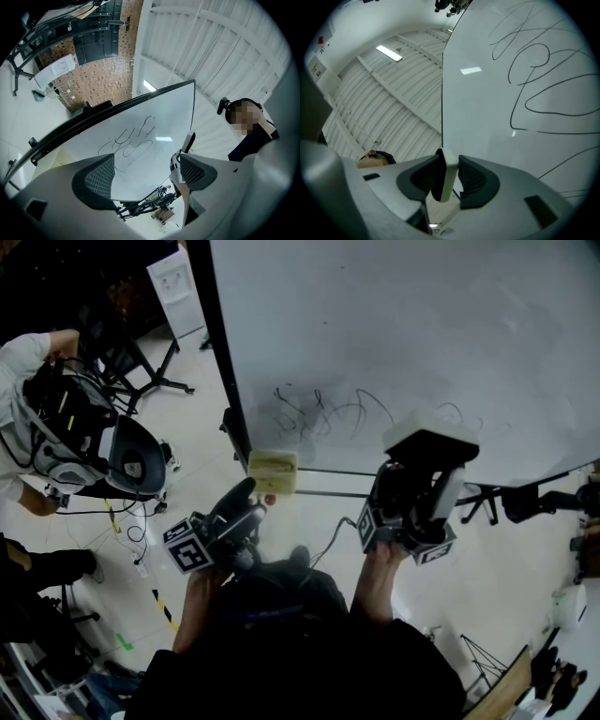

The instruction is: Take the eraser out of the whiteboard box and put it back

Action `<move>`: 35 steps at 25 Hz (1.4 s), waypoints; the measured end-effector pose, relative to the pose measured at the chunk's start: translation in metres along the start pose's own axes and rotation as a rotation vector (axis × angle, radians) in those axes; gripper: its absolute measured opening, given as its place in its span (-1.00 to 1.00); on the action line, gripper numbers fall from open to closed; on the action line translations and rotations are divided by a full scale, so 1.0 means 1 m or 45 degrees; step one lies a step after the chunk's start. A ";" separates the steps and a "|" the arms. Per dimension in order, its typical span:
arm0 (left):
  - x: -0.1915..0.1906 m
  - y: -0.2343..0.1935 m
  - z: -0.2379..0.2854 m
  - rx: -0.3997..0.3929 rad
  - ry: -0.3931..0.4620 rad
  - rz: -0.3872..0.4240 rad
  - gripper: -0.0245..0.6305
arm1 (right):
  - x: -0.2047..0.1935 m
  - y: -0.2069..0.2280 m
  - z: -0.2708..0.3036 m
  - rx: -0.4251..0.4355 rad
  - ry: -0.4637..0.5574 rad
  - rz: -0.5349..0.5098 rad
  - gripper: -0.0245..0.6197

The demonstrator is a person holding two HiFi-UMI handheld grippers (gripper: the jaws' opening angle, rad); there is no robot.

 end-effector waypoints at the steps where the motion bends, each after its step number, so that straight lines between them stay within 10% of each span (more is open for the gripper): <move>1: 0.000 0.000 0.001 0.003 -0.005 0.004 0.38 | 0.001 0.001 -0.001 -0.001 0.002 0.002 -0.45; 23: -0.001 0.003 0.008 -0.011 -0.026 0.012 0.38 | 0.000 0.010 -0.009 -0.010 -0.055 -0.066 -0.45; 35: 0.001 0.000 0.006 -0.010 -0.012 0.000 0.38 | -0.034 0.002 0.018 -0.049 -0.419 -0.310 -0.45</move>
Point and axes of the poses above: the fingertips, and each gripper's own axes: z forward along the fingers, y to its right, x out of its top, the point moved 9 cm from there along -z, backward along the fingers, and after that the axes turned 7 degrees about -z, right-handed, at the moved point
